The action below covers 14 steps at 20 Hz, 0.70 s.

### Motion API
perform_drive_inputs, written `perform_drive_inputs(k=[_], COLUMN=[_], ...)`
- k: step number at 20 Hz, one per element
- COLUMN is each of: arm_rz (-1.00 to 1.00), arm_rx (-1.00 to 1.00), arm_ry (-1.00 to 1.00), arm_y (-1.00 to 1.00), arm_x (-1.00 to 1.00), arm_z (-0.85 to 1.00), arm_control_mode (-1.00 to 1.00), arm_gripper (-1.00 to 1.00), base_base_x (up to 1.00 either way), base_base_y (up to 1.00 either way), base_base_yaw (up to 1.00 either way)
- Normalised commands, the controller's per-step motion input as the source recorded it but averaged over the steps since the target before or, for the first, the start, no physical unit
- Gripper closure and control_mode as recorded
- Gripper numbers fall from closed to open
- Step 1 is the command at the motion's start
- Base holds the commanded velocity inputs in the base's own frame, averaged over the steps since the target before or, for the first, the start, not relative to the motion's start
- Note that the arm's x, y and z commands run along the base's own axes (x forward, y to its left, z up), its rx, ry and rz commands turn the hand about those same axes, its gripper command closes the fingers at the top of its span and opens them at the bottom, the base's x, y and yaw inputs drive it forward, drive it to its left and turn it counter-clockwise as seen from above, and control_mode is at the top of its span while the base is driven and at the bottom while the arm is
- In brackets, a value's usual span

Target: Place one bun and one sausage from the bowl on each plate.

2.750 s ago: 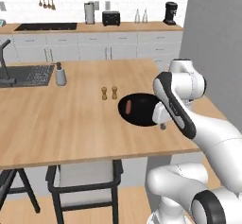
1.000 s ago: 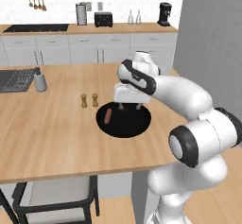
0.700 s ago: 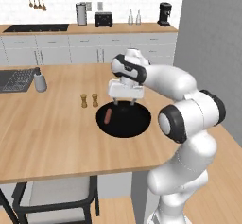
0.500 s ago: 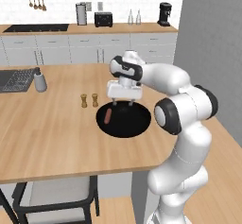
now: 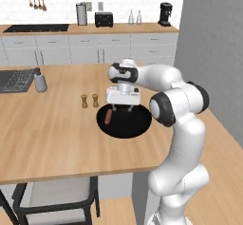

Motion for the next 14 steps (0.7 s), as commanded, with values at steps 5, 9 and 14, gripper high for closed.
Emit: perform_drive_inputs(k=[5, 9, 14], arm_rz=[0.0, 0.0, 0.0], arm_rx=[0.0, 0.0, 0.0], arm_ry=[0.0, 0.03, 0.01], arm_y=[0.0, 0.01, 0.18], arm_x=[0.28, 0.26, 0.47], arm_z=[-0.16, -0.23, -0.24], arm_control_mode=[-1.0, -1.0, -1.0], arm_gripper=[-1.0, -1.0, -1.0], base_base_x=[0.0, 0.0, 0.0], base_base_y=[0.0, 0.0, 0.0], base_base_yaw=[0.0, 0.0, 0.0])
